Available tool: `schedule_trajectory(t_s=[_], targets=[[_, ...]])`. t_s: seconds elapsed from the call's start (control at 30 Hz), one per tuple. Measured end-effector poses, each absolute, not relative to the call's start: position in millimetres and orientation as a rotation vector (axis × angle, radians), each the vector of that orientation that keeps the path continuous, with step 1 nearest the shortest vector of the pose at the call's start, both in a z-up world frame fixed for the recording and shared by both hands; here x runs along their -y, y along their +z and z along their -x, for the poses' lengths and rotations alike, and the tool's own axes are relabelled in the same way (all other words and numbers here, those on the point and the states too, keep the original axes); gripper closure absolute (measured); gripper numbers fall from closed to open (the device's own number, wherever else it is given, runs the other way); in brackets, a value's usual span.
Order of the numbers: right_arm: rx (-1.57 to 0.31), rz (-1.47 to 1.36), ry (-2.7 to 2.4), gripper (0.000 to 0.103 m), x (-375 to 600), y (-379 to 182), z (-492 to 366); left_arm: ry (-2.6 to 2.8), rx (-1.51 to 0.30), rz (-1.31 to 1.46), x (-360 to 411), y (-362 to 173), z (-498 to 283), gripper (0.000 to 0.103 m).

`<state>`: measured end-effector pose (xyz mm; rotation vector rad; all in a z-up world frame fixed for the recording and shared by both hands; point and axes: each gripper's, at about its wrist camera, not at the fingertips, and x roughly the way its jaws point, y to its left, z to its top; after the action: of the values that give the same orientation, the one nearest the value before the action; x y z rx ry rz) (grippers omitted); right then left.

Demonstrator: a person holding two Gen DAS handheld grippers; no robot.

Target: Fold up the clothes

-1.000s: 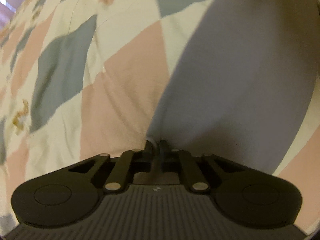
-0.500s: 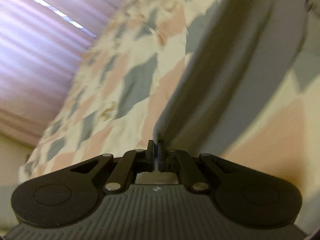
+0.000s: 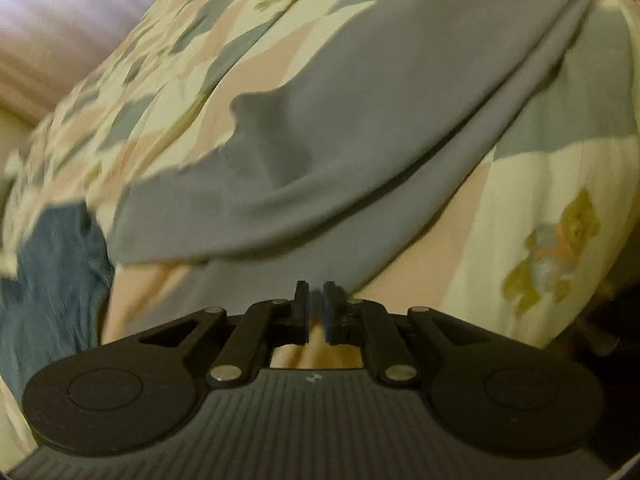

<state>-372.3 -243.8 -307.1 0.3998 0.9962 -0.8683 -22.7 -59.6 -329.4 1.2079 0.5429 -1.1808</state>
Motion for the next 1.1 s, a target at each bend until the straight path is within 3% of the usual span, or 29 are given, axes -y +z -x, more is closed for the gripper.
schedule_trajectory(t_s=[0.23,0.33,0.57,0.73,1.0,1.03,1.07,1.1], targets=[[-0.318,-1.227,-1.261,0.058,326,-312,496,-1.125,-0.8,-0.833,75,-288,-6,0.09],[-0.167,-1.414,-1.303,0.058,342,-330,529,-1.088,-0.935,-0.652,78,-284,-15,0.082],[-0.14,-1.505,-1.323,0.058,360,-355,538,-0.809,-1.276,-0.013,54,-308,-73,0.078],[-0.17,-1.515,-1.323,0.058,359,-366,541,-0.642,-1.218,0.174,43,-316,-130,0.075],[-0.219,-1.486,-1.332,0.058,358,-371,534,-0.558,-1.103,0.169,72,-333,-220,0.061],[-0.224,-1.487,-1.335,0.058,359,-372,533,-0.557,-1.112,0.17,77,-339,-226,0.062],[-0.228,-1.487,-1.338,0.058,359,-373,533,-0.562,-1.123,0.175,82,-346,-232,0.07],[-0.234,-1.485,-1.342,0.059,360,-373,532,-0.573,-1.127,0.178,85,-350,-235,0.103]])
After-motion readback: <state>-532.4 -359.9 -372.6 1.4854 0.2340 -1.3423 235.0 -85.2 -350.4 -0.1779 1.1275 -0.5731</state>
